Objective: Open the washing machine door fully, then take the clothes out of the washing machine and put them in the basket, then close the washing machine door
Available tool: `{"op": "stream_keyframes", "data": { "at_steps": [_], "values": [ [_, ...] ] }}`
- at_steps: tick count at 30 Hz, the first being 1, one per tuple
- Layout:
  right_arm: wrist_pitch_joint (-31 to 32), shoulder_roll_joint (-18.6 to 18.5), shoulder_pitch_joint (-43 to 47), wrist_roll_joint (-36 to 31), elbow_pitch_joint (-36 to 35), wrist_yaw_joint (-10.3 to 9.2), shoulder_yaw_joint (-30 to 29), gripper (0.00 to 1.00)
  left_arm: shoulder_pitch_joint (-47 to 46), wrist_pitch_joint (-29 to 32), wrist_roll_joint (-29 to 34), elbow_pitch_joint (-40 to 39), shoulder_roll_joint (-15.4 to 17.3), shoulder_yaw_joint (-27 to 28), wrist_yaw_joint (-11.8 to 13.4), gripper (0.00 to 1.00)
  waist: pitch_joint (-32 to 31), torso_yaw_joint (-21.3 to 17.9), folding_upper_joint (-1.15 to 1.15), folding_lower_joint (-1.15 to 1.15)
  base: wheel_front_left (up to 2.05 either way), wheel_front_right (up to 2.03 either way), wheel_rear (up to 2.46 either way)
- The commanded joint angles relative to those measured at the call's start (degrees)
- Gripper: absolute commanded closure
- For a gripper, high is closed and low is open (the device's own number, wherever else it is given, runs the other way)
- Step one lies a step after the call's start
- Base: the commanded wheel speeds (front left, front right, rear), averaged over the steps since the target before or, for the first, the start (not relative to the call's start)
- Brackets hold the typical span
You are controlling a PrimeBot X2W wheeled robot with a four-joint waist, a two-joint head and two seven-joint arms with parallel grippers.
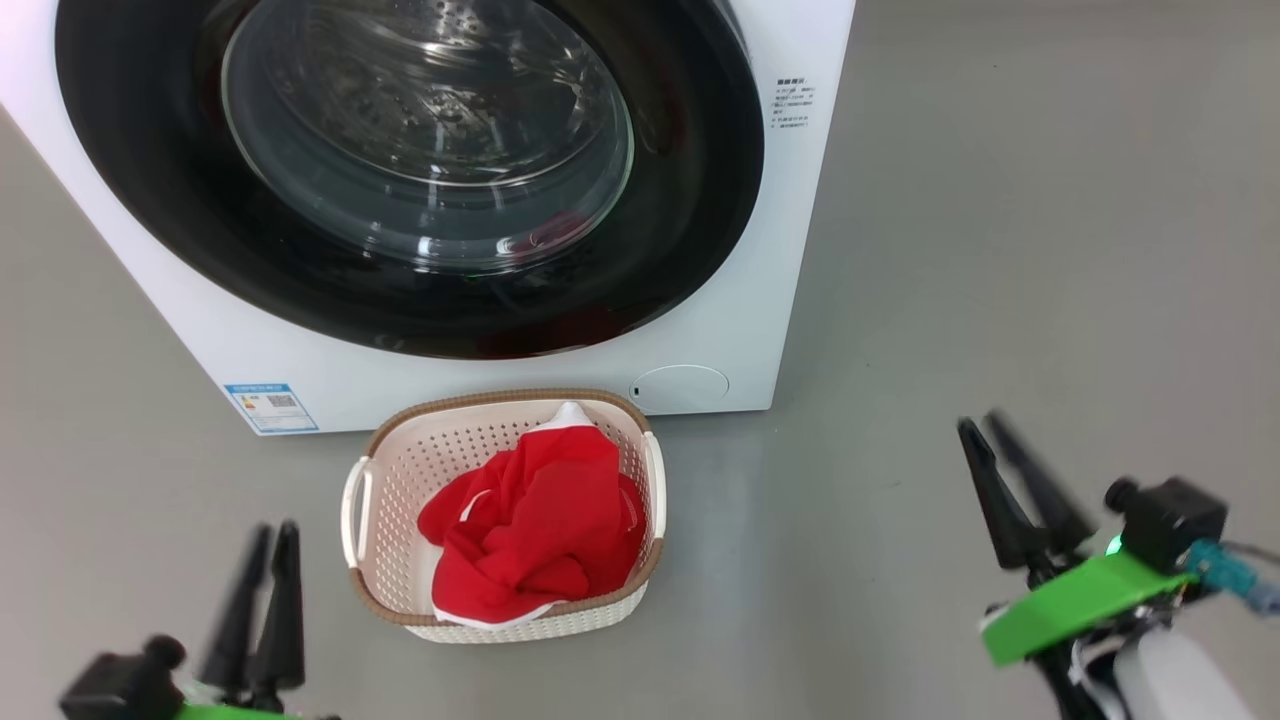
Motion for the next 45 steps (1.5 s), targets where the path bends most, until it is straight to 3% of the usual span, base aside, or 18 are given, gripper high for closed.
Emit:
{"op": "stream_keyframes", "data": {
  "at_steps": [1, 10, 15, 27, 45],
  "values": [
    [0.1, 0.2, 0.3, 0.1, 0.3, 0.0, 0.0, 1.0, 0.1, 0.0, -0.1, 0.4, -0.3, 0.0, 0.0, 1.0, 0.0, 0.0, 0.0, 0.0, 0.0, 0.0, 0.0],
    [1.2, 1.5, 2.1, 3.9, 1.8, -0.01, -0.5, 1.0, 0.8, 1.1, -3.8, 2.2, -1.5, 0.2, 0.0, 1.0, -0.4, 0.0, 0.0, 0.13, 0.0, 0.0, 0.0],
    [2.0, 1.8, 2.3, 6.6, 1.8, -0.01, -1.0, 1.0, 0.5, 1.8, -6.6, 2.6, -1.7, 0.6, -0.1, 1.0, -0.4, 0.0, 0.0, 0.01, 0.0, 0.0, 0.0],
    [5.0, 3.2, 2.9, 17.1, 1.5, -0.03, -3.1, 1.0, -0.5, 4.8, -17.0, 3.6, -2.2, 2.2, -0.2, 1.0, -1.0, 0.0, 0.0, 0.0, 0.0, 0.0, 0.0],
    [7.8, 4.5, 3.6, 26.4, 1.3, -0.05, -5.0, 1.0, -1.3, 7.5, -26.3, 4.5, -2.6, 3.7, -0.3, 1.0, -1.5, 0.0, 0.0, 0.0, 0.0, 0.0, 0.0]
  ]
}}
